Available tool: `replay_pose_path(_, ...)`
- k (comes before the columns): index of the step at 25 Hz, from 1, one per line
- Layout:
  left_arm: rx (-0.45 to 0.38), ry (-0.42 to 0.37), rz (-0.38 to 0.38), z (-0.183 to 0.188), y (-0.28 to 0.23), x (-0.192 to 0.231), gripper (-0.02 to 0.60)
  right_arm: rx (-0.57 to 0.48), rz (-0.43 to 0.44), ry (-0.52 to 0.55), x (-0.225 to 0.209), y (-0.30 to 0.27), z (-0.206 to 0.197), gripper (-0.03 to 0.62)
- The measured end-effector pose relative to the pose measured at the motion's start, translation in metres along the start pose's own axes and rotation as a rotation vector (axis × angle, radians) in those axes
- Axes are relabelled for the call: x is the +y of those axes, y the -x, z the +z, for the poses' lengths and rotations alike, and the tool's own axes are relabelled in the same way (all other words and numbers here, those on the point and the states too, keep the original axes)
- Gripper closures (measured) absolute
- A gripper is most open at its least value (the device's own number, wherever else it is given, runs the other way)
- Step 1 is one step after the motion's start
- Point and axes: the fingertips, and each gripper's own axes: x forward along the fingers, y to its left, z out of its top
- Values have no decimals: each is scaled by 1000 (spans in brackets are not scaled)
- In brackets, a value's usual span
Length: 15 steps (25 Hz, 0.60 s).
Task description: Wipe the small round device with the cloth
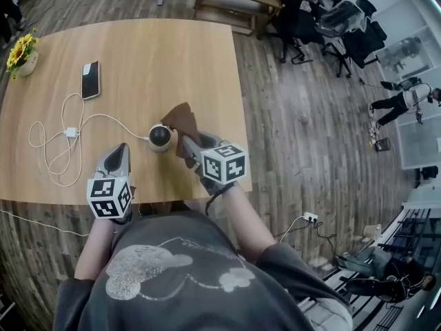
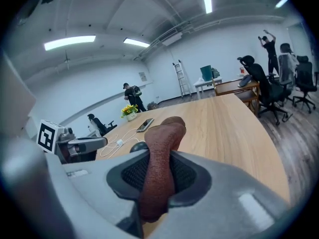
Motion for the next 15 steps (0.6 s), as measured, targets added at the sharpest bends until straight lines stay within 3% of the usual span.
replay_pose_path(8, 11, -18, -37, -10, 13, -4, 563, 44, -10, -72, 21, -14, -43, 514)
replay_pose_path(15, 18, -17, -31, -18, 28, 7, 563, 131, -68, -121, 16, -37, -85, 514)
